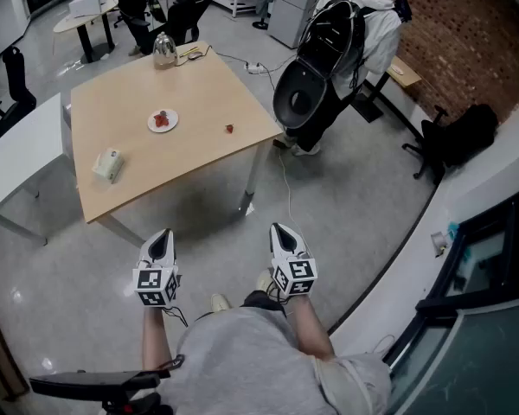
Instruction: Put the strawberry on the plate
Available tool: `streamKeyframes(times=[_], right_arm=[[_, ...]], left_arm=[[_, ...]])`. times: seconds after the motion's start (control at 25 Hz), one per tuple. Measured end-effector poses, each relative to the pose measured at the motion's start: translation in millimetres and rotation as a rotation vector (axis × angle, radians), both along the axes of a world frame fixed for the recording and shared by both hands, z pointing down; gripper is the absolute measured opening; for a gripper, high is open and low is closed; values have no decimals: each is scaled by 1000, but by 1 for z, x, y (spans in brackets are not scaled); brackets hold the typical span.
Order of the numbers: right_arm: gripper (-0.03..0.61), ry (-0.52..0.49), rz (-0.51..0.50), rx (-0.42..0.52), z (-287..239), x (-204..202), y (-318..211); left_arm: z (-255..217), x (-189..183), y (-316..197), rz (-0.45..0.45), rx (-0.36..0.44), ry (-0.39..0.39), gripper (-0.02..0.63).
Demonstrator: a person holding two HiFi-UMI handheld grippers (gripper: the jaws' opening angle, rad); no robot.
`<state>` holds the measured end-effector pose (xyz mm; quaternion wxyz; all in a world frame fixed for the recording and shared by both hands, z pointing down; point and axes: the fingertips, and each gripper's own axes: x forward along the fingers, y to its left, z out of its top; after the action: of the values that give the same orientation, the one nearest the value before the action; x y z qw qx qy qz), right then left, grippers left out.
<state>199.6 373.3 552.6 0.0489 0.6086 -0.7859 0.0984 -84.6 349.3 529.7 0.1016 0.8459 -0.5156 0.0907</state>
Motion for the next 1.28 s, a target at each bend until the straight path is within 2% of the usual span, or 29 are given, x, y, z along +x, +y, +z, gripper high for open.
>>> streamKeyframes(times=[0.52,0.72,0.96,1.28], right_arm=[[6,-3,14,-8,2,-7,10],[6,2,-6,-20,4,-11,2],[6,6,-35,-28,7,-20,-20],[6,1,-44,-47,16,-17,-76]], left_arm=[[6,-4,5,16,-7,3,20],[11,-11,6,-6,-19,13,20],[17,-22,-7,-40,-31,15,20],[18,-25,-52,-67,-43,18,20]])
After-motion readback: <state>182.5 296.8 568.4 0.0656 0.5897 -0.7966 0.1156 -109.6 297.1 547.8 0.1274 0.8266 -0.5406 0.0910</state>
